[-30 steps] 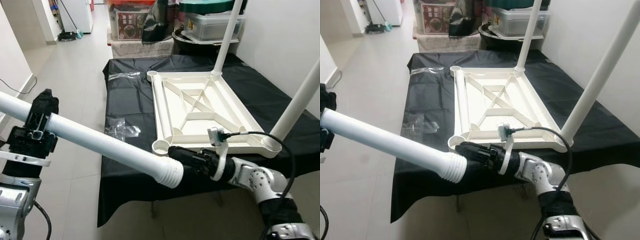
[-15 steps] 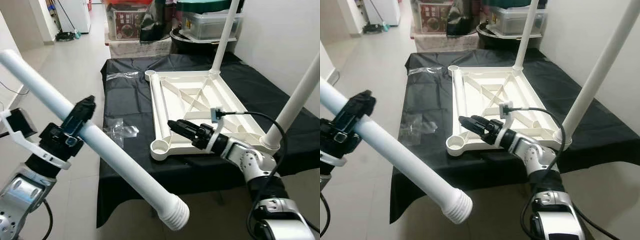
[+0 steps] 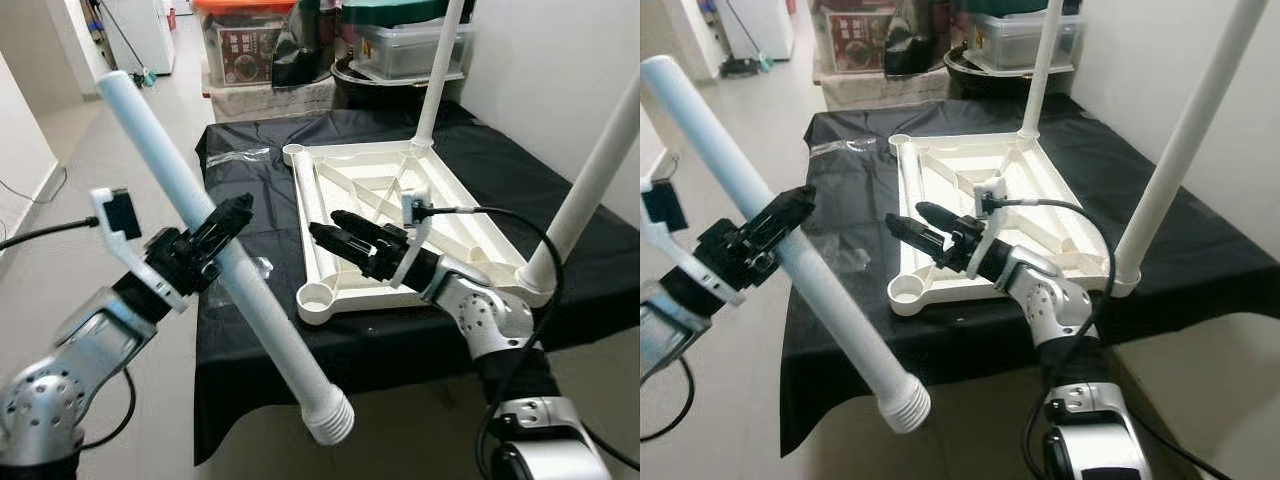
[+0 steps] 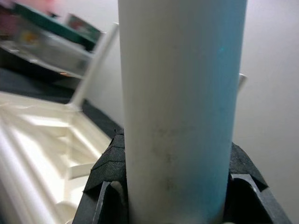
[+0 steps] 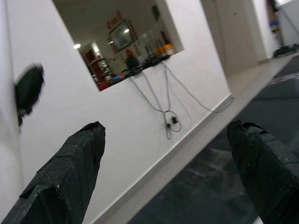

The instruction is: Building children table

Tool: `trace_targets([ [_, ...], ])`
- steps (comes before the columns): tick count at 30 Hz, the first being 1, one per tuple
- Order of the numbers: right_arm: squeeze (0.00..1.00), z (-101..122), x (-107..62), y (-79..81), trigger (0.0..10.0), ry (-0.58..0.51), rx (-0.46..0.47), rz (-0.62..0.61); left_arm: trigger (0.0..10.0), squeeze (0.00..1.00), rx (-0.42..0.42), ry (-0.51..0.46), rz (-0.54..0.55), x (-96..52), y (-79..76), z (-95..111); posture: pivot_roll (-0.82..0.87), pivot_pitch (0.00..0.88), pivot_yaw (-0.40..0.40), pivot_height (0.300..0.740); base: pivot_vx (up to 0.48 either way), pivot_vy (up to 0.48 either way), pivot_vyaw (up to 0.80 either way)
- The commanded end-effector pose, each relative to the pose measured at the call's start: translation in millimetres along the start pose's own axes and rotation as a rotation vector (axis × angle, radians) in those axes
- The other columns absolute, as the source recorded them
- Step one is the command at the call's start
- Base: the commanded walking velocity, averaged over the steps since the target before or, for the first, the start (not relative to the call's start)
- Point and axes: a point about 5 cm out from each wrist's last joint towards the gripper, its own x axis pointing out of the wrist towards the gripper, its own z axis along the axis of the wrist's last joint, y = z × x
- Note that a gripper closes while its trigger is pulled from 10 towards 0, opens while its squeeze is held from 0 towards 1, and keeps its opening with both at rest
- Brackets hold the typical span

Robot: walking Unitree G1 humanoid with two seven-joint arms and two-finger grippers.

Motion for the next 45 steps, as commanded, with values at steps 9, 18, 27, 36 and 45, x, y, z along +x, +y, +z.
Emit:
trace_targets([
  [9, 0.0, 11.1, 16.3, 15.5, 10.0, 0.024, -0.094, 0.091, 10.0, 0.0, 0.056, 0.069, -0.064, 9.9, -1.1, -0.2, 0.03, 0.0, 0.021, 0.74, 0.0, 0.0, -0.25],
  [18, 0.0, 11.1, 13.5, 32.8, 10.0, 0.17, -0.127, 0.354, 10.0, 0.0, 0.072, 0.129, -0.154, 21.7, -5.4, 1.1, 0.04, 0.0, 0.019, 0.74, 0.0, 0.0, 0.0],
  [27, 0.0, 6.9, 1.9, 38.9, 10.0, 0.277, -0.138, 0.535, 10.0, 0.0, 0.078, 0.161, -0.175, 27.1, -0.7, -4.7, 0.04, 0.0, 0.01, 0.74, 0.0, 0.0, 0.0],
  [36, 0.0, -7.2, 12.7, 46.1, 10.0, 0.352, -0.114, 0.559, 10.0, 0.0, 0.089, 0.156, -0.199, 40.0, 1.5, -4.6, 0.04, 0.0, 0.013, 0.74, 0.0, 0.0, 0.0],
  [45, 0.0, -21.9, 22.4, 50.1, 10.0, 0.426, -0.087, 0.532, 10.0, 0.0, 0.102, 0.153, -0.215, 49.8, 1.8, -5.4, 0.04, 0.005, 0.009, 0.74, 0.0, 0.0, 0.0],
])
